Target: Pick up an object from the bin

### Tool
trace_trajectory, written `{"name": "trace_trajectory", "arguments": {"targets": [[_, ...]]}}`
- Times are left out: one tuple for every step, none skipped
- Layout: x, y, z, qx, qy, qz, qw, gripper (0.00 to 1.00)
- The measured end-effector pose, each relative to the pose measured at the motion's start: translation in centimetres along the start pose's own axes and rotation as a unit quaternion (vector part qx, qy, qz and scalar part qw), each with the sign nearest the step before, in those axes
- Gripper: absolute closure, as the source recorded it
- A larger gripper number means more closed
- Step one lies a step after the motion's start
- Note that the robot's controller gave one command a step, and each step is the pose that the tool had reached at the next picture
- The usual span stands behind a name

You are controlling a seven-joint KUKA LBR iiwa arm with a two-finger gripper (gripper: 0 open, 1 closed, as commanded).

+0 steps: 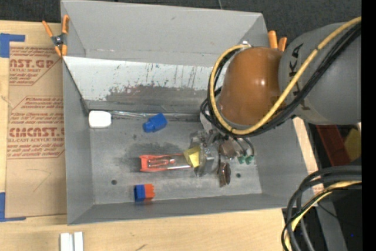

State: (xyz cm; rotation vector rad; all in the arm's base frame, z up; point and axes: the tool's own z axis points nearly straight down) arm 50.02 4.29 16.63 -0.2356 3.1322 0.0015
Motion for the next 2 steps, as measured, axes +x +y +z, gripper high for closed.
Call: {"name": "trace_trajectory", "arguments": {"targets": [[0.0, 0.0, 0.0, 0.000, 0.0000, 0.000, 1.0000, 1.00], [0.4, -0.2, -11.0, 0.000, -0.0009, -0.018, 0.9998, 1.00]]}}
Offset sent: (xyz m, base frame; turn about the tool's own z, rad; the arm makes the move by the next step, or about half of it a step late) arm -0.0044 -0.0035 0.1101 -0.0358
